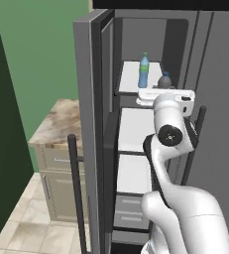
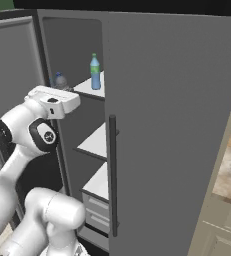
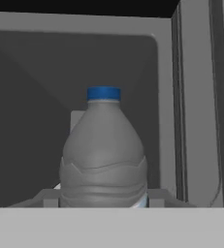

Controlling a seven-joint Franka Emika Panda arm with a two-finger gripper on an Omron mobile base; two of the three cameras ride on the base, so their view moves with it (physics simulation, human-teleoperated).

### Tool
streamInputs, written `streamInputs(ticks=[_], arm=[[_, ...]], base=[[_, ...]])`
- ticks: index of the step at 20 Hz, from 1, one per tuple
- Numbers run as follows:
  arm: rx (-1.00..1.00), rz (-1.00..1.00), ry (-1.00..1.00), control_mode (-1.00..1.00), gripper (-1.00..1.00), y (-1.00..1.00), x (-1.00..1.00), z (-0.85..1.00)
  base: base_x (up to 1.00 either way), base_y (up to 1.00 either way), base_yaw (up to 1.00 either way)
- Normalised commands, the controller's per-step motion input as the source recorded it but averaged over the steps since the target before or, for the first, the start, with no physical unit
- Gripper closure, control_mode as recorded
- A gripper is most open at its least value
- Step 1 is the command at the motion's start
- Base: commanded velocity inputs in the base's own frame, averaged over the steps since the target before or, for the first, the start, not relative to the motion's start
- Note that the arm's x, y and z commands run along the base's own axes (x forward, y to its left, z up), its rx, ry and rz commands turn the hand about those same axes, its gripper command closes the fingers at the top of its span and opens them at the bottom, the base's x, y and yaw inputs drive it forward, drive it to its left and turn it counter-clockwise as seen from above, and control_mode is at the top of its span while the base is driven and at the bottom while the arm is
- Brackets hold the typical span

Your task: Take the bottled waters from the counter and place them in the freezer to freeze. Close the freezer door after placing the bottles.

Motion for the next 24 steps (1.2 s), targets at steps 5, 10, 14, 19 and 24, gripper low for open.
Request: streamInputs(ticks=[5, 10, 14, 19, 24], arm=[[0.0, 0.0, 0.0, -1.0, 1.0, 0.0, 0.43, 0.0], [0.0, 0.0, 0.0, -1.0, 1.0, 0.0, 0.34, 0.0], [0.0, 0.0, 0.0, -1.0, 1.0, 0.0, 0.35, 0.0], [0.0, 0.0, 0.01, -1.0, 1.0, 0.0, 0.08, 0.06], [0.0, 0.0, 0.09, -1.0, 1.0, -0.07, 0.0, 0.19]], base=[[0.0, 0.0, 0.0], [0.0, 0.0, 0.0], [0.0, 0.0, 0.0], [0.0, 0.0, 0.0], [0.0, 0.0, 0.0]])
